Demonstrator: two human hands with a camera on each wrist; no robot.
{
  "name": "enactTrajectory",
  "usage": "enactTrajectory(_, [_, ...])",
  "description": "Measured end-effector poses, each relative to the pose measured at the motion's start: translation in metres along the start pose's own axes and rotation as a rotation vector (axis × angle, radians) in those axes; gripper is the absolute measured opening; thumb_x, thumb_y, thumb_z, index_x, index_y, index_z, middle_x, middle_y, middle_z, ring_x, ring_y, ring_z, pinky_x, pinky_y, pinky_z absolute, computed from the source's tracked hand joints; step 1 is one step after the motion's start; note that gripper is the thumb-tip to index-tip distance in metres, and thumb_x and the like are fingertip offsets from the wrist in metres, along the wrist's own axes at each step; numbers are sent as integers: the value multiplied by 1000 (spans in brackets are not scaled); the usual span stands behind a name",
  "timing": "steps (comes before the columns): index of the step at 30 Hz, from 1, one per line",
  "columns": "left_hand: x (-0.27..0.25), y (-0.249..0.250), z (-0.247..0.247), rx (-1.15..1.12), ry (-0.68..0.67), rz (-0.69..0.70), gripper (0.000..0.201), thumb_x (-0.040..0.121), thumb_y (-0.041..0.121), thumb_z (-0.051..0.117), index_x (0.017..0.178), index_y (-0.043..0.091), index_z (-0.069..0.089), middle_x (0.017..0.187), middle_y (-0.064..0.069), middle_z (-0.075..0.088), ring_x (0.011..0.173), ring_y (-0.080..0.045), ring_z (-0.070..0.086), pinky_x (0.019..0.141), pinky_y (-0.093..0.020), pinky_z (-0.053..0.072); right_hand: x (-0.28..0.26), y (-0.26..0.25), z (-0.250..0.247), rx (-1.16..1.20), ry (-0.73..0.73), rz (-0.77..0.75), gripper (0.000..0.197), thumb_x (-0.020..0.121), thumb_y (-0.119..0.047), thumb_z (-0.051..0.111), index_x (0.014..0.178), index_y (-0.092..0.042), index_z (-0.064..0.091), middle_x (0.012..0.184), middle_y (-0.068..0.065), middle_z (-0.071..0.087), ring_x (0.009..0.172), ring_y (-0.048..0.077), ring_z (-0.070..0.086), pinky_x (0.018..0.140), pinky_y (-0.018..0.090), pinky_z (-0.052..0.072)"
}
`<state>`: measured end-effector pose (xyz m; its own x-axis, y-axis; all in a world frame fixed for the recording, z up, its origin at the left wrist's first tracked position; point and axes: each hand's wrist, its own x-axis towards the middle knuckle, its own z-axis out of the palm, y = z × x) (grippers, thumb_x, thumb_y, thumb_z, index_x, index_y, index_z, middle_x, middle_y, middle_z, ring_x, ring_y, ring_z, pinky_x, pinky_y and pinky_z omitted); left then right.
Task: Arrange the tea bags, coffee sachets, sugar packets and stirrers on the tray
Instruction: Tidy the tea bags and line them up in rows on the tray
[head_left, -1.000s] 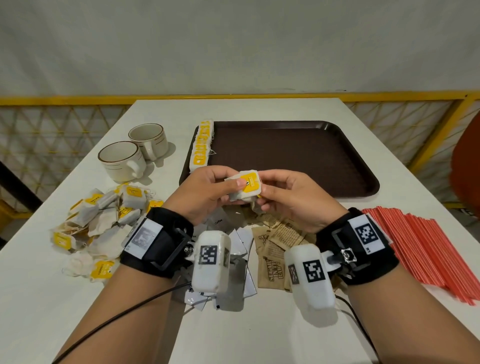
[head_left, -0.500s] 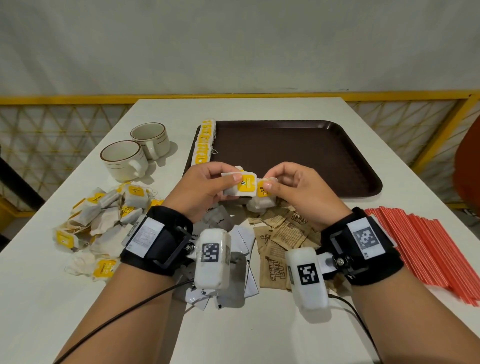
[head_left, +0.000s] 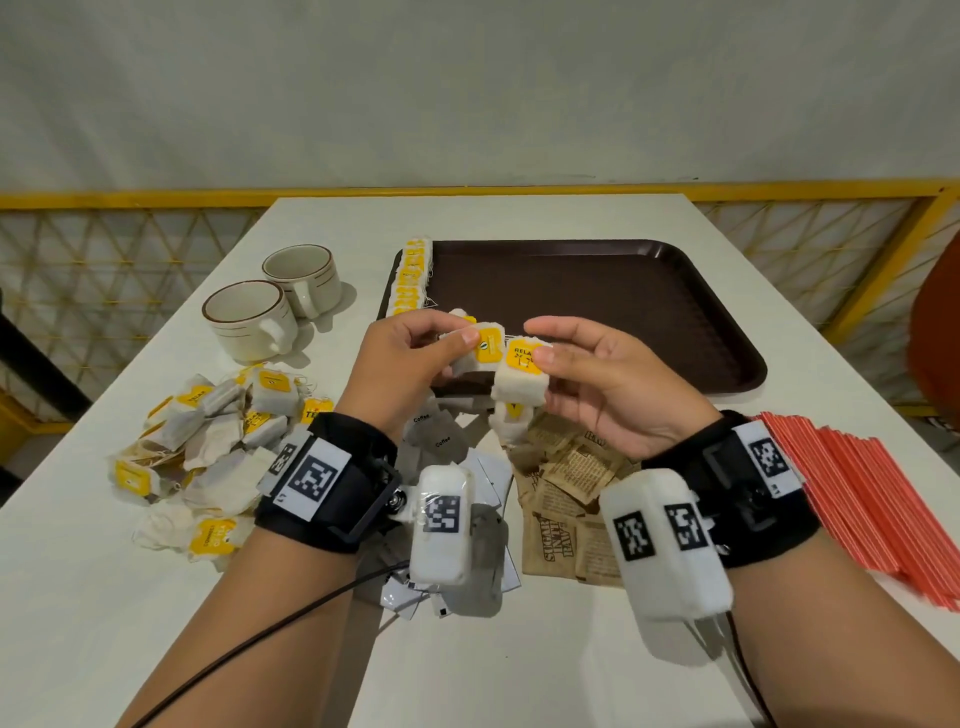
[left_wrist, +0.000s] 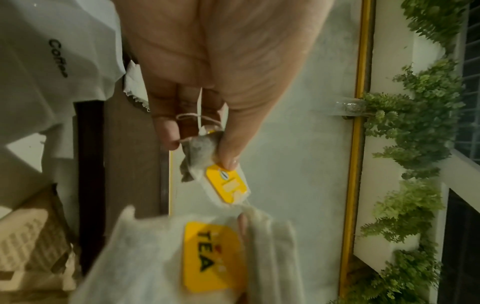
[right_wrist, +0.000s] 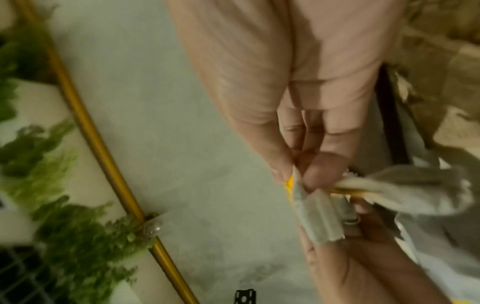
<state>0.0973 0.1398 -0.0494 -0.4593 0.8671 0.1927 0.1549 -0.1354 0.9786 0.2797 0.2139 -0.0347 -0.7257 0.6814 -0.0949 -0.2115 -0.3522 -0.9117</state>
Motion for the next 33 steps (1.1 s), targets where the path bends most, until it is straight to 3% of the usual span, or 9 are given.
enactTrajectory(2, [0, 0, 0, -12, 12, -2, 7, 83, 16, 71, 78, 20, 73, 68, 2, 65, 67, -20, 54, 68, -30, 50, 1, 0, 0, 2, 6, 26, 25, 84, -2, 59, 107, -9, 63, 95, 9, 70, 82, 18, 67, 68, 27, 57])
enactTrajectory(5, [0, -1, 1, -47, 8, -1, 7, 84, 13, 69, 80, 17, 72, 78, -2, 68, 72, -17, 59, 66, -28, 50, 2, 3, -1, -85, 43, 15, 23, 90, 1, 54, 110, -8, 62, 98, 9, 68, 85, 17, 66, 66, 24, 58])
enactTrajectory(8, [0, -1, 3, -40, -22, -11, 7, 85, 11, 67, 81, 15, 71, 88, -8, 68, 81, -20, 63, 73, -34, 54, 2, 5, 0, -83, 21, -7, 27, 90, 3, 52, 115, -3, 59, 101, 11, 67, 87, 18, 67, 72, 26, 58])
enactTrajectory(13, [-2, -3, 5, -27, -93, -16, 7, 83, 15, 69, 78, 18, 72, 84, -19, 65, 78, -27, 59, 79, -47, 52, 1, 7, 2, -61, -30, -42, 34, 85, 8, 55, 118, 1, 58, 106, 17, 65, 91, 21, 67, 75, 27, 59])
enactTrajectory(17, [-4, -2, 5, -41, -197, -96, 4, 82, 14, 70, 79, 16, 71, 78, -9, 64, 69, -20, 53, 68, -33, 45, 1, 8, 3, -124, 8, -85, 34, 85, 11, 55, 117, 3, 57, 105, 17, 64, 91, 21, 64, 77, 28, 57])
enactTrajectory(22, [-9, 2, 7, 37, -325, -110, 7, 84, 19, 65, 86, 17, 72, 84, -7, 70, 75, -21, 60, 73, -35, 46, 2, 9, 3, -179, 29, -127, 33, 83, 12, 58, 115, 1, 59, 98, 14, 68, 85, 17, 67, 73, 25, 58])
enactTrajectory(28, [-6, 0, 6, 44, -187, -87, 16, 91, 13, 59, 85, 15, 73, 82, -2, 72, 78, -16, 65, 78, -39, 53, 4, 2, -7, -369, 125, -148, 33, 81, 8, 65, 111, -7, 63, 99, 14, 70, 89, 24, 67, 79, 37, 54])
enactTrajectory(33, [-2, -6, 7, 151, -74, 35, 10, 89, 16, 64, 88, 20, 73, 100, -6, 70, 102, -16, 64, 94, -46, 51, 4, -13, -12, -328, 19, -77, 33, 82, 7, 62, 111, -9, 63, 90, 9, 70, 79, 18, 68, 64, 25, 54])
